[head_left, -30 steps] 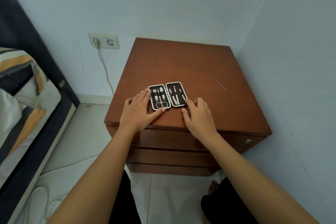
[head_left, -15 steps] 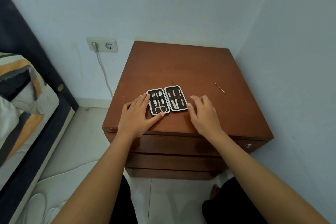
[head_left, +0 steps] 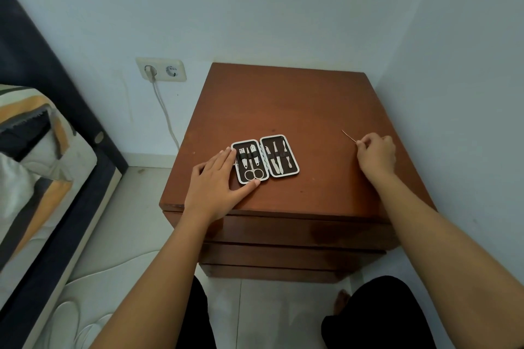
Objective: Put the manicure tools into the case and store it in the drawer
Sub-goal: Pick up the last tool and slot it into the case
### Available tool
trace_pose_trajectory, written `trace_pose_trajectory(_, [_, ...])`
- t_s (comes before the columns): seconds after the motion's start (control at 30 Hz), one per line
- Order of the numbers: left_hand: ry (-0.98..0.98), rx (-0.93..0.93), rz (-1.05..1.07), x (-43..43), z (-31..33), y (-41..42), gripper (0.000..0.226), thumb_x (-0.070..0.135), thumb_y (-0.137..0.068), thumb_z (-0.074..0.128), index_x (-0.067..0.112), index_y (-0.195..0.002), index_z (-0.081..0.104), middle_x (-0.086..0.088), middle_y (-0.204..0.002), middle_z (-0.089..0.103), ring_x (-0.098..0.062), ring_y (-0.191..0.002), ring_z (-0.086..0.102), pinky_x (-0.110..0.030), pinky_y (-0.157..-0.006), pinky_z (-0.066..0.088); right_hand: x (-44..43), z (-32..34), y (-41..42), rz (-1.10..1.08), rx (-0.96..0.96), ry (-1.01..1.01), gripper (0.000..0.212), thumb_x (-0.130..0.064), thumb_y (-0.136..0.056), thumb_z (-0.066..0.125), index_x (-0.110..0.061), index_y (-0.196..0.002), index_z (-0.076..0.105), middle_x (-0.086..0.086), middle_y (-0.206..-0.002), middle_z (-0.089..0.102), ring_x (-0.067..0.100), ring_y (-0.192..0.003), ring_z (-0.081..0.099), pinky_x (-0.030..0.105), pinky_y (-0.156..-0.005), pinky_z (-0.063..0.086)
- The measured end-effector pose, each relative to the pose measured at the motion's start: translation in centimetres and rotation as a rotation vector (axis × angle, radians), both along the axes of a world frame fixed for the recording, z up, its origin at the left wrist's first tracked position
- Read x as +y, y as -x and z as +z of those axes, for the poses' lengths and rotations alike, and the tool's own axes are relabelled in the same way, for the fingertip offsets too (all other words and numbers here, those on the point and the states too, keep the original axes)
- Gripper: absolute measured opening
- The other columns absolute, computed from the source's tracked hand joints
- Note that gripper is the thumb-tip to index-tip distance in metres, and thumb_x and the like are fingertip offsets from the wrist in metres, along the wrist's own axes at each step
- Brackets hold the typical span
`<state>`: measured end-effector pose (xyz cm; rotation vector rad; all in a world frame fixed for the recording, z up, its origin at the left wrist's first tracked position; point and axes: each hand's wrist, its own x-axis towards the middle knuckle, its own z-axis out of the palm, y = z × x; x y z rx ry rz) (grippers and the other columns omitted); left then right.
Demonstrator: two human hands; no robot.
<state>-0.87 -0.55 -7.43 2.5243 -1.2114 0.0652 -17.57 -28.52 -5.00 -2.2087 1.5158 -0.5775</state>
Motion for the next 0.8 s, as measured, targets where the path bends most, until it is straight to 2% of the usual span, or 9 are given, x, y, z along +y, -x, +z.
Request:
trace_pose_trajectory(0.17, [-0.003,-0.004,0.001,0.1,0.0,0.0,0.094,0.081,-0.074,0.021,0.024,-0.148,0.022,0.005,-0.156,0.023,-0.010,-0.141,0.021,-0.031,-0.107,0.015,0.6,0.2,-0.2,-0.001,0.077,0.011,0.022,-0.020,-0.094,0.045,-0.006,-0.103,0.060,0.022,-0.121,0.050,0.040,-0.115,0.043,0.045,-0.097,0.035])
trace_pose_trajectory(0.27, [-0.010,-0.006,0.003,0.1,-0.1,0.0,0.094,0.081,-0.073,0.021,0.024,-0.148,0.022,0.005,-0.156,0.023,-0.010,-0.141,0.021,-0.032,-0.107,0.015,2.5,-0.2,0.2,0.053,0.076,0.108,0.020,-0.018,-0.095,0.042,-0.007,-0.099,0.058,0.019,-0.113,0.054,0.037,-0.109,0.047,0.045,-0.093,0.036])
trace_pose_trajectory(0.33, [-0.006,-0.004,0.003,0.0,0.0,0.0,0.094,0.081,-0.073,0.021,0.024,-0.148,0.023,0.005,-0.156,0.024,-0.010,-0.141,0.021,-0.032,-0.107,0.016,4.1,-0.5,0.5,0.144,-0.018,0.139,0.015,-0.014,-0.095,0.040,-0.008,-0.093,0.054,0.016,-0.102,0.058,0.033,-0.099,0.052,0.043,-0.086,0.039])
trace_pose_trajectory(0.43, [0.001,0.006,0.002,0.0,0.1,0.1,0.095,0.081,-0.072,0.021,0.023,-0.148,0.024,0.004,-0.155,0.025,-0.011,-0.141,0.022,-0.033,-0.108,0.016,6.8,-0.3,0.4,0.280,-0.210,0.073,0.013,-0.009,-0.095,0.040,-0.013,-0.084,0.047,0.008,-0.089,0.055,0.025,-0.085,0.052,0.032,-0.071,0.037])
trace_pose_trajectory(0.5, [-0.006,0.006,0.003,0.0,0.2,0.2,0.095,0.081,-0.072,0.020,0.024,-0.148,0.022,0.004,-0.156,0.024,-0.010,-0.142,0.021,-0.033,-0.108,0.015,8.4,-0.2,0.0,0.375,-0.251,0.080,0.014,-0.006,-0.093,0.043,-0.015,-0.082,0.045,0.005,-0.086,0.053,0.021,-0.083,0.049,0.028,-0.071,0.033])
trace_pose_trajectory(0.6, [-0.016,0.004,0.005,0.1,0.1,0.2,0.095,0.081,-0.073,0.019,0.024,-0.149,0.021,0.005,-0.156,0.022,-0.009,-0.142,0.019,-0.031,-0.108,0.014,10.4,-0.7,-0.8,0.460,-0.273,0.105,0.011,-0.005,-0.091,0.047,-0.013,-0.083,0.049,0.003,-0.085,0.053,0.020,-0.082,0.051,0.028,-0.072,0.038])
trace_pose_trajectory(0.7, [-0.020,0.005,0.003,0.1,0.0,0.2,0.095,0.081,-0.073,0.019,0.024,-0.149,0.020,0.005,-0.157,0.021,-0.009,-0.142,0.018,-0.031,-0.108,0.014,11.7,-0.7,-1.1,0.494,-0.325,0.144,0.009,-0.003,-0.090,0.048,-0.006,-0.087,0.056,0.000,-0.086,0.053,0.021,-0.084,0.053,0.032,-0.074,0.044])
trace_pose_trajectory(0.8, [-0.023,0.002,0.004,0.1,0.0,0.1,0.096,0.081,-0.072,0.017,0.024,-0.149,0.020,0.005,-0.157,0.021,-0.008,-0.142,0.018,-0.031,-0.108,0.014,12.5,-0.6,-1.1,0.476,-0.363,0.168,0.013,-0.004,-0.091,0.048,-0.005,-0.092,0.061,-0.001,-0.087,0.053,0.022,-0.084,0.054,0.031,-0.074,0.045])
